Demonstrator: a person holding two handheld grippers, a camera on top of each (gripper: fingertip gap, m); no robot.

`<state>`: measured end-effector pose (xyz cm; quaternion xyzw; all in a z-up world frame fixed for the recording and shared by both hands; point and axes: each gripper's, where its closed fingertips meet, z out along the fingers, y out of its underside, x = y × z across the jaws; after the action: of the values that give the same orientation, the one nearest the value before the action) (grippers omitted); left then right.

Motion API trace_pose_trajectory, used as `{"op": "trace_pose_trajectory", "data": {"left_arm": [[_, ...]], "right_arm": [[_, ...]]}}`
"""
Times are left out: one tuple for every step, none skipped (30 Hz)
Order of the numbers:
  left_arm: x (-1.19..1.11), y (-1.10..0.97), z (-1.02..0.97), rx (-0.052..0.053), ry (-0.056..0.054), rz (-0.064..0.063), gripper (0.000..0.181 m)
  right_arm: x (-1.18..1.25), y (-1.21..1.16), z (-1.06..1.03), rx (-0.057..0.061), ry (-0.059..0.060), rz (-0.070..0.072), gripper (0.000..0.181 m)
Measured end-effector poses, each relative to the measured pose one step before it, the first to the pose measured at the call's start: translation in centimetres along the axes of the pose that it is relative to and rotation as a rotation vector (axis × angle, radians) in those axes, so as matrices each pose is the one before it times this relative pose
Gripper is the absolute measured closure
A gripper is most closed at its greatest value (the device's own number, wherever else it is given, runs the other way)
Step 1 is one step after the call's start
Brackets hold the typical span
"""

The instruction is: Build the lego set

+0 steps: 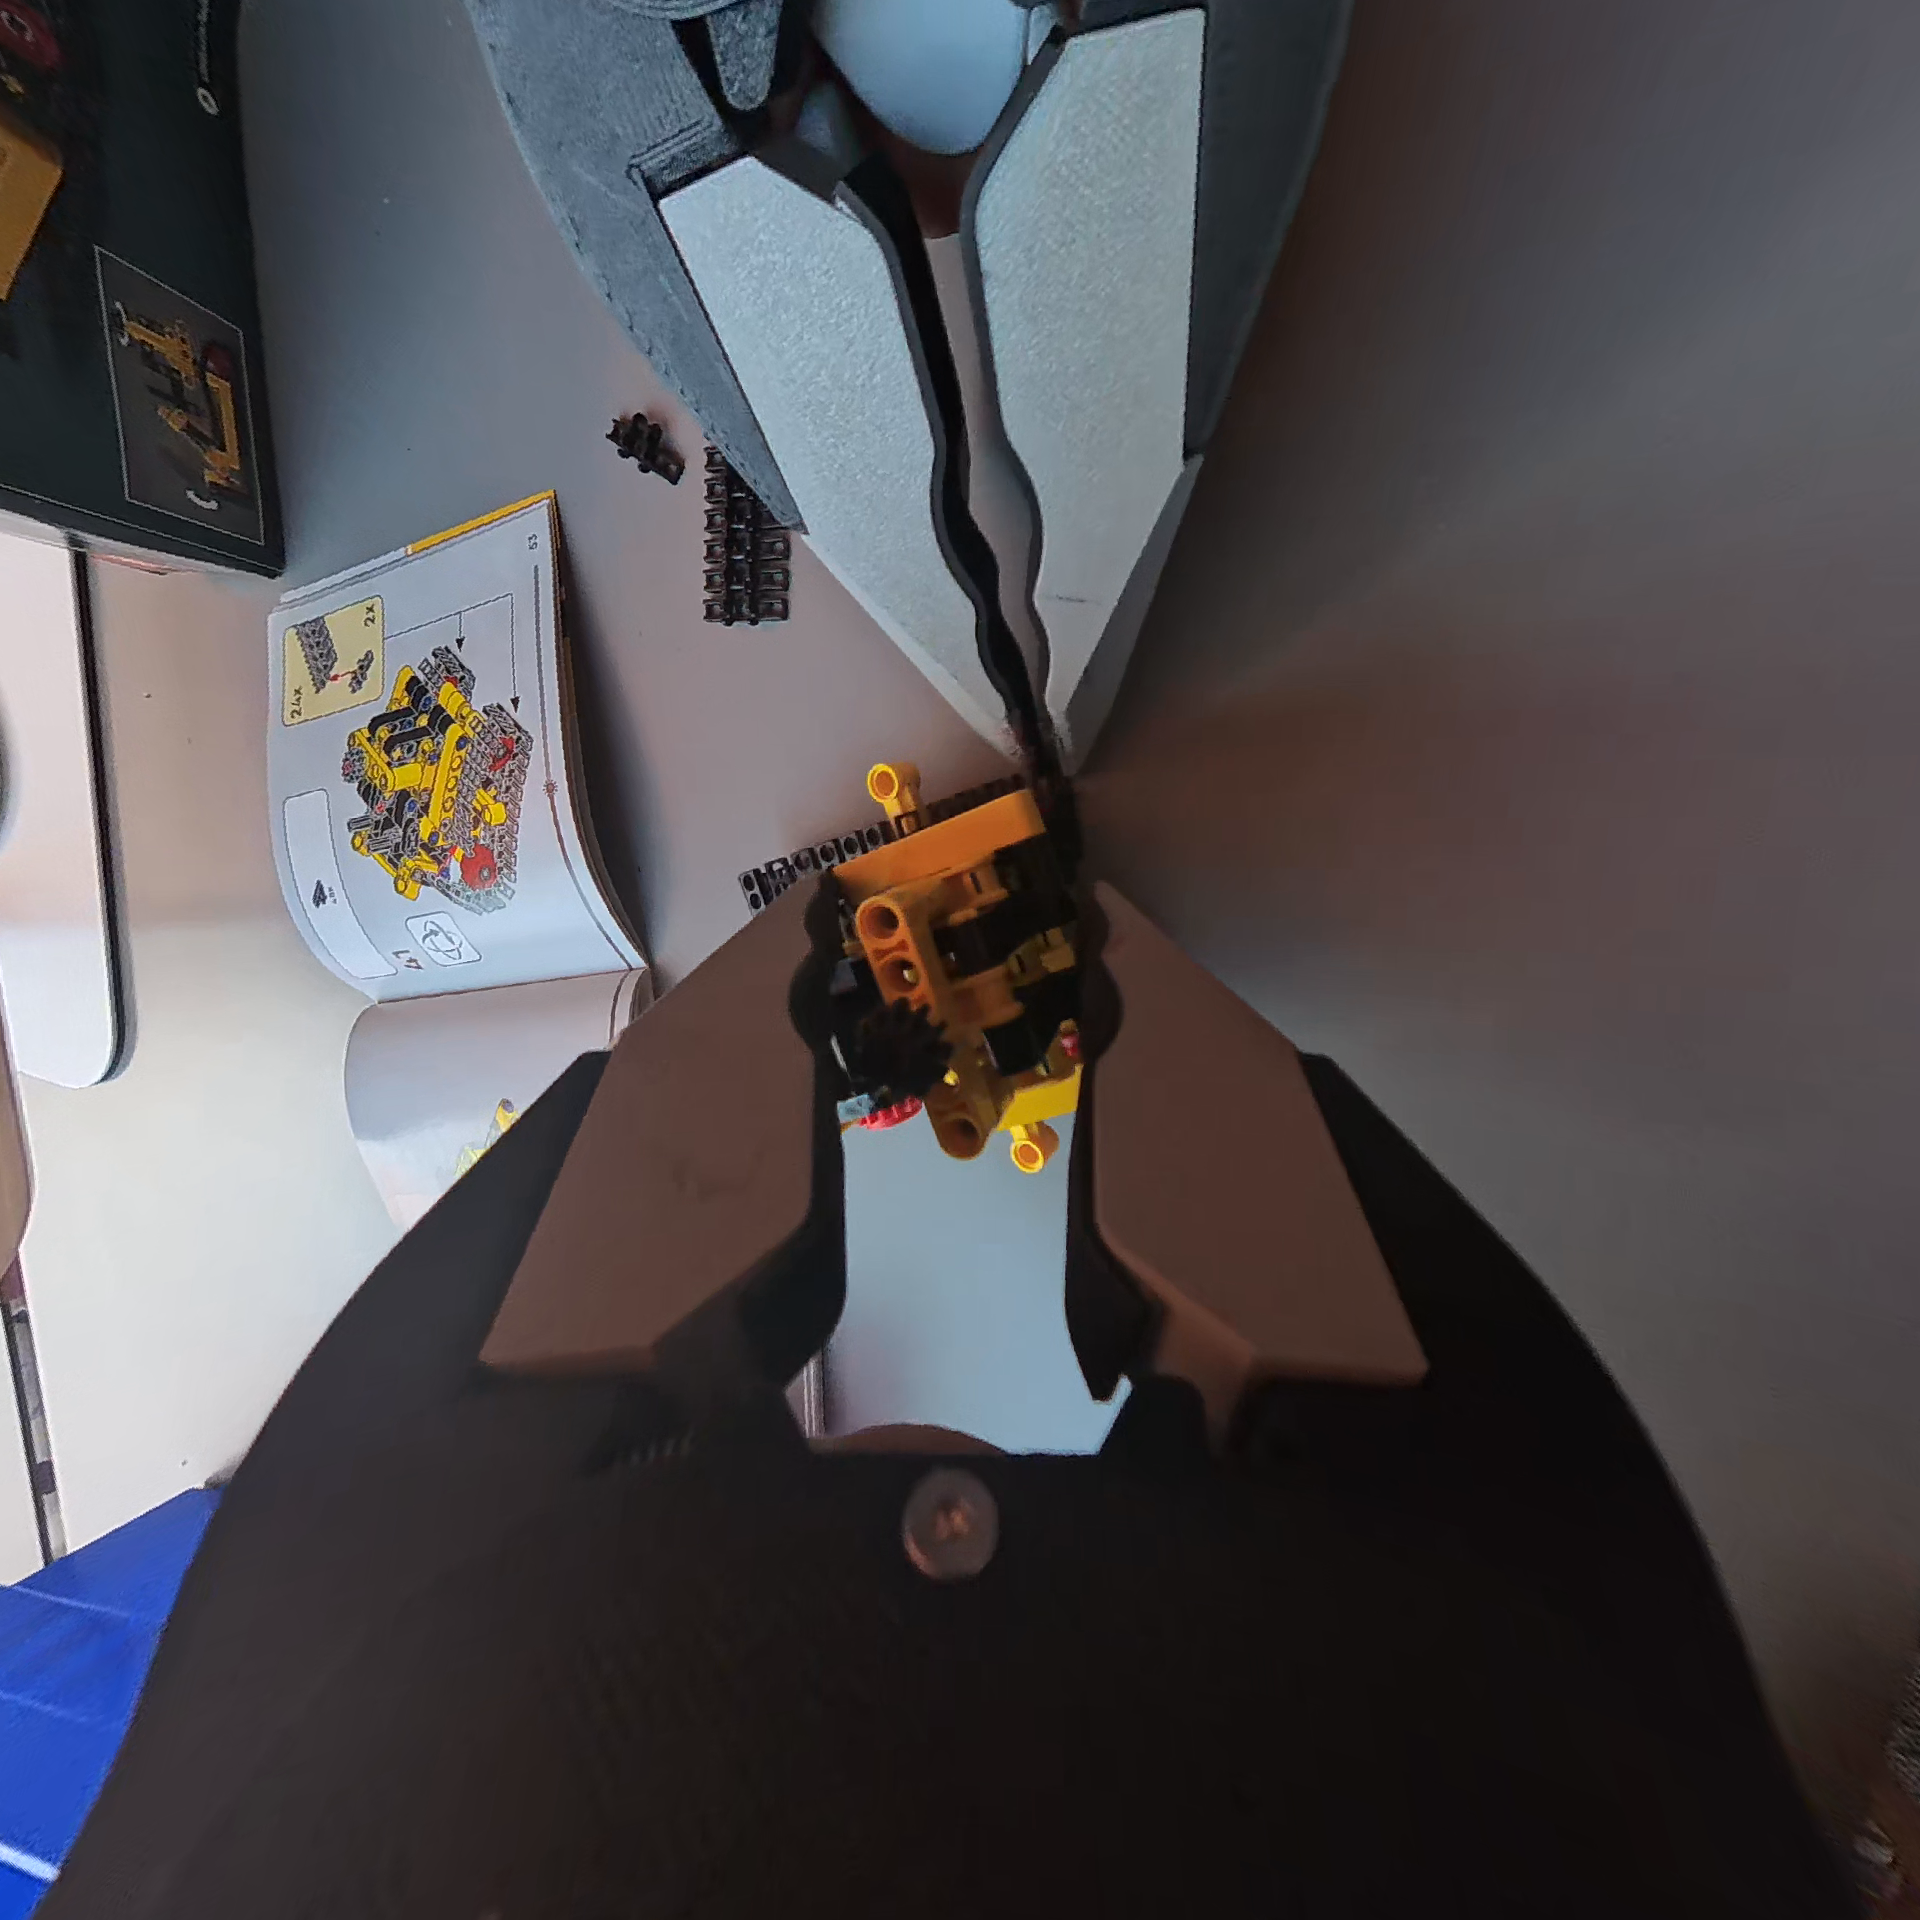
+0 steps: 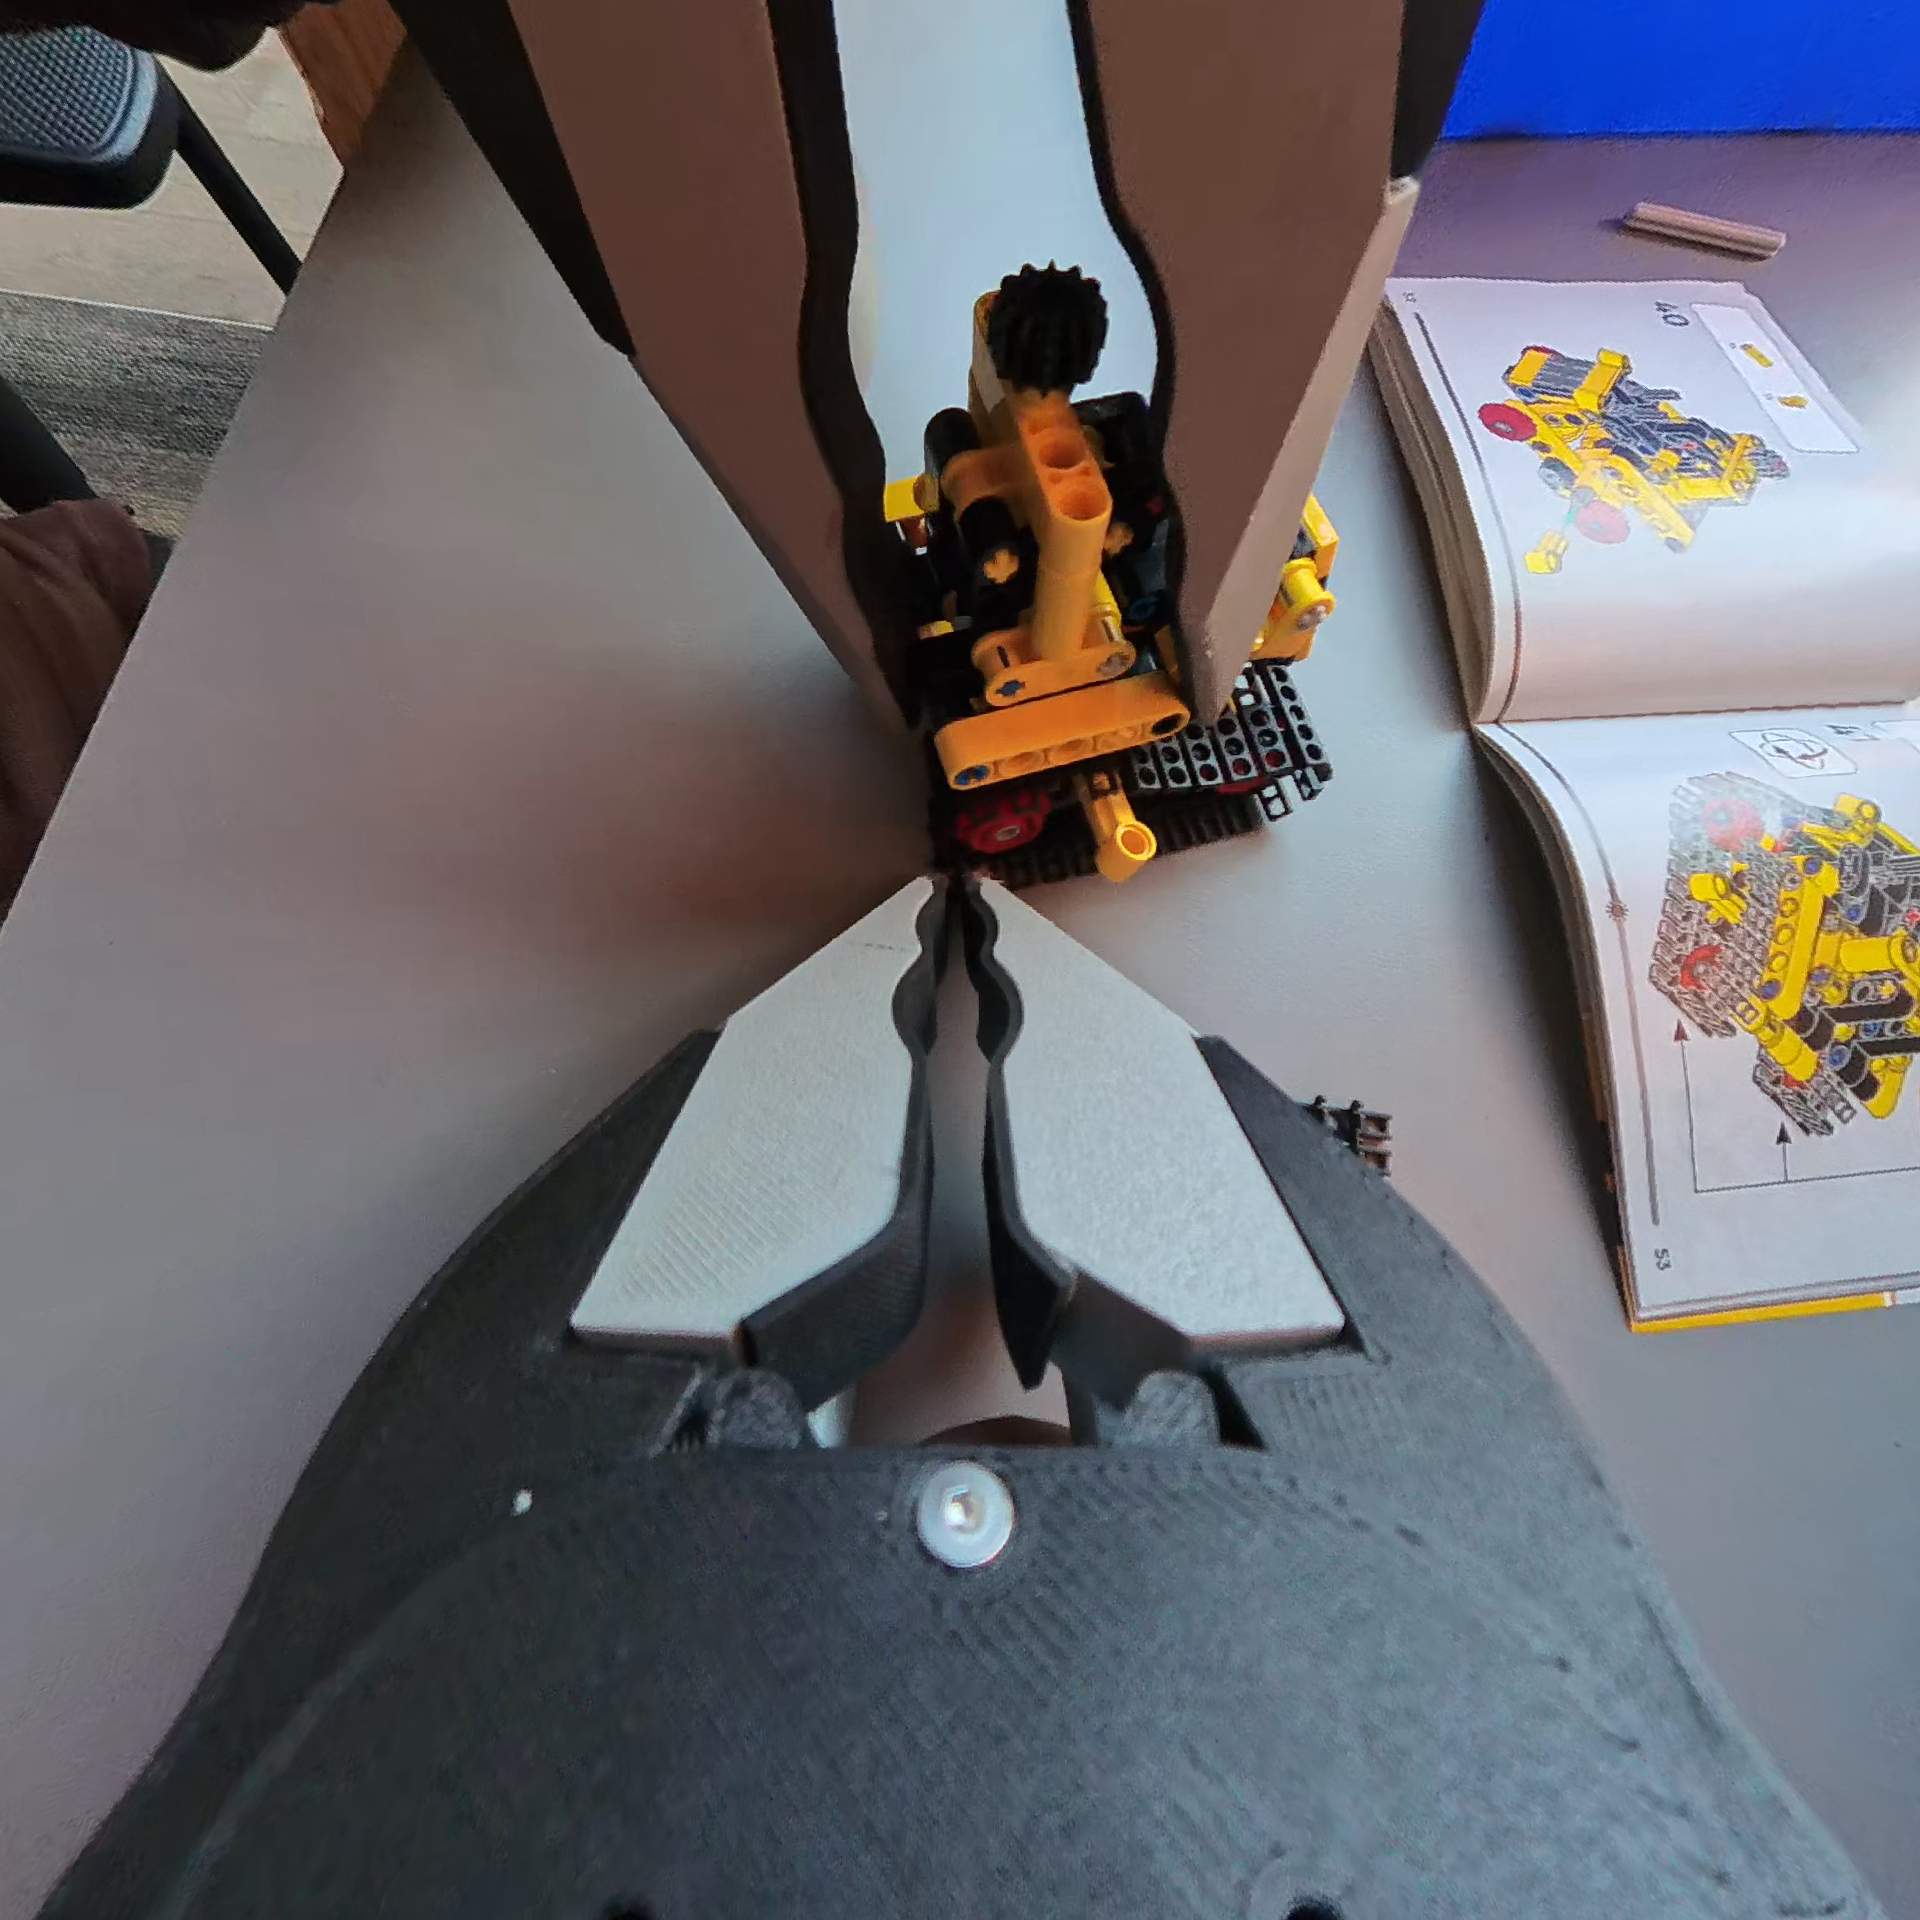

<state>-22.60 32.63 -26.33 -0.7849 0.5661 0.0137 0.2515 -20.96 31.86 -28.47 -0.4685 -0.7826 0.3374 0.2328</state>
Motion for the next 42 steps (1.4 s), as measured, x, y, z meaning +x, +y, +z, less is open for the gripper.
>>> {"op": "trace_pose_trajectory", "data": {"left_arm": [[0.011, -0.02, 0.015, 0.0033, 0.0006, -0.0019, 0.139], [-0.005, -0.012, -0.002, 0.004, 0.0015, -0.0015, 0.139], [0.014, -0.024, 0.009, 0.0054, 0.0018, -0.0006, 0.139], [0.007, -0.026, 0.011, 0.0062, 0.0017, -0.0003, 0.139], [0.002, -0.02, -0.005, 0.0048, 0.0015, 0.0, 0.139], [0.008, 0.002, -0.003, 0.0029, 0.001, 0.0026, 0.139], [0.002, -0.002, 0.001, 0.0017, 0.0003, 0.0053, 0.139], [-0.012, -0.005, 0.016, 0.0006, 0.0, 0.0055, 0.139], [-0.022, -0.028, 0.025, 0.0009, -0.0004, 0.0025, 0.139], [-0.021, -0.047, 0.025, 0.0026, -0.0004, 0.0015, 0.139], [-0.031, -0.036, 0.013, 0.0034, -0.0002, 0.0013, 0.139], [-0.029, -0.033, 0.016, 0.0037, 0.0003, 0.0003, 0.139], [-0.048, -0.023, 0.008, 0.0044, -0.0005, -0.0018, 0.139], [-0.042, -0.028, 0.009, 0.0055, -0.0008, -0.0024, 0.139], [-0.022, -0.041, -0.002, 0.0065, -0.0003, -0.0022, 0.139], [-0.018, -0.044, 0.008, 0.0063, -0.0005, -0.0023, 0.139], [-0.044, -0.035, 0.028, 0.0061, -0.0019, -0.0018, 0.139], [-0.049, -0.026, 0.032, 0.0046, -0.0024, -0.0007, 0.139], [-0.023, -0.02, 0.027, 0.0034, -0.0007, -0.0003, 0.139], [-0.008, 0.009, 0.025, 0.0004, 0.0003, -0.0004, 0.138], [0.006, 0.028, 0.019, -0.0004, 0.0004, 0.0008, 0.138], [0.0, 0.016, 0.022, 0.0006, -0.0008, 0.0006, 0.138], [-0.005, 0.017, 0.022, 0.0011, -0.001, 0.0002, 0.138], [0.003, -0.016, 0.001, 0.0033, 0.0005, -0.002, 0.138], [0.006, -0.017, -0.012, 0.0031, 0.0021, -0.0031, 0.138], [0.017, -0.004, -0.011, 0.0027, 0.0007, -0.0011, 0.138], [-0.007, 0.005, -0.012, 0.0027, -0.0014, 0.0013, 0.138], [-0.004, -0.008, -0.019, 0.0034, -0.0017, 0.001, 0.138], [0.009, 0.007, -0.021, 0.0041, -0.0002, -0.0006, 0.138], [0.026, 0.032, -0.032, 0.0041, 0.0007, -0.0027, 0.137], [0.005, 0.053, -0.058, 0.0038, -0.0014, -0.003, 0.136], [-0.035, 0.083, -0.067, 0.0019, -0.0028, -0.0031, 0.136], [0.015, 0.102, -0.079, 0.0014, 0.0002, -0.0036, 0.136], [0.022, 0.045, -0.08, 0.0037, 0.0004, -0.0015, 0.136], [-0.018, -0.003, -0.072, 0.0057, -0.0024, 0.0002, 0.136], [-0.017, -0.006, -0.082, 0.0048, -0.0009, -0.0015, 0.136], [0.016, -0.061, -0.088, 0.007, 0.0018, -0.0015, 0.136], [0.042, -0.146, -0.12, 0.0127, 0.0021, 0.0002, 0.135], [0.026, -0.208, -0.166, 0.0144, 0.0015, -0.0017, 0.132], [0.024, -0.224, -0.199, 0.0148, 0.0021, -0.0042, 0.129], [-0.037, -0.195, -0.232, 0.0139, -0.0008, -0.0055, 0.128], [-0.117, -0.098, -0.222, 0.0096, -0.0056, -0.0052, 0.128]], "right_arm": [[-0.005, -0.009, -0.026, 0.001, -0.0016, 0.0021, 0.181], [-0.001, -0.028, -0.032, 0.0024, -0.0018, 0.002, 0.18], [0.019, -0.075, -0.059, 0.0063, -0.0001, 0.0026, 0.176], [0.085, -0.095, -0.085, 0.0086, 0.002, 0.0057, 0.17], [0.033, -0.141, -0.127, 0.0121, -0.0034, 0.0084, 0.17], [0.043, -0.169, -0.159, 0.0152, -0.0058, 0.0112, 0.17], [0.064, -0.165, -0.151, 0.0147, -0.0062, 0.0142, 0.171], [0.048, -0.135, -0.13, 0.0127, -0.0079, 0.016, 0.172], [0.021, -0.121, -0.1, 0.0102, -0.0099, 0.0177, 0.173], [0.003, -0.107, -0.062, 0.0083, -0.0107, 0.0216, 0.174], [-0.072, -0.14, -0.02, 0.0085, -0.0151, 0.0254, 0.173], [-0.295, -0.204, -0.01, 0.012, -0.0285, 0.0236, 0.172], [-0.312, -0.247, -0.029, 0.0151, -0.0271, 0.0213, 0.171], [-0.155, -0.183, -0.026, 0.0126, -0.0168, 0.0195, 0.17], [0.011, -0.078, -0.013, 0.005, -0.007, 0.0169, 0.17], [0.158, 0.027, 0.017, -0.0021, 0.0026, 0.0143, 0.17], [0.131, 0.054, 0.05, -0.0049, 0.0027, 0.0111, 0.17], [0.134, 0.061, 0.076, -0.0059, 0.0061, 0.0084, 0.171], [0.185, 0.091, 0.073, -0.0076, 0.0119, 0.0052, 0.172], [0.131, 0.056, 0.058, -0.0054, 0.0099, 0.0016, 0.176], [0.012, 0.029, 0.015, -0.0021, 0.002, -0.0018, 0.181], [-0.069, -0.019, -0.014, 0.0018, -0.0027, -0.0023, 0.181], [0.016, -0.018, -0.013, 0.0012, 0.0008, 0.001, 0.181], [0.024, -0.008, -0.016, 0.0009, -0.0001, 0.0027, 0.181], [-0.004, -0.009, -0.012, 0.0008, -0.0017, 0.0022, 0.181], [-0.012, -0.006, -0.013, 0.001, -0.0018, 0.0013, 0.181], [-0.046, 0.013, -0.017, 0.0006, -0.0037, 0.0023, 0.181], [-0.112, 0.01, -0.03, 0.0003, -0.009, 0.002, 0.181], [-0.178, 0.024, -0.037, 0.0005, -0.0122, -0.0004, 0.181], [-0.105, 0.008, -0.033, 0.0014, -0.0057, -0.0014, 0.181], [-0.034, 0.002, -0.026, 0.001, -0.0016, -0.0009, 0.181], [-0.007, 0.026, 0.0, -0.0017, -0.0007, 0.0006, 0.181], [-0.005, 0.04, 0.02, -0.0028, -0.002, 0.0013, 0.181], [-0.044, 0.023, 0.019, -0.0018, -0.0041, 0.0005, 0.181], [-0.05, 0.032, 0.019, -0.0021, -0.0039, -0.0013, 0.181], [-0.023, 0.027, 0.034, -0.003, 0.0, -0.002, 0.181], [0.014, 0.044, 0.039, -0.0037, 0.003, -0.0023, 0.181], [0.031, 0.036, 0.043, -0.0031, 0.0041, -0.0025, 0.181], [0.016, 0.001, 0.016, -0.001, 0.0036, -0.0029, 0.181], [0.039, -0.016, 0.004, 0.0013, 0.0046, -0.0017, 0.181], [0.055, -0.038, -0.016, 0.0029, 0.0044, -0.0002, 0.181], [0.021, -0.029, -0.017, 0.0019, 0.002, 0.0005, 0.181]]}}
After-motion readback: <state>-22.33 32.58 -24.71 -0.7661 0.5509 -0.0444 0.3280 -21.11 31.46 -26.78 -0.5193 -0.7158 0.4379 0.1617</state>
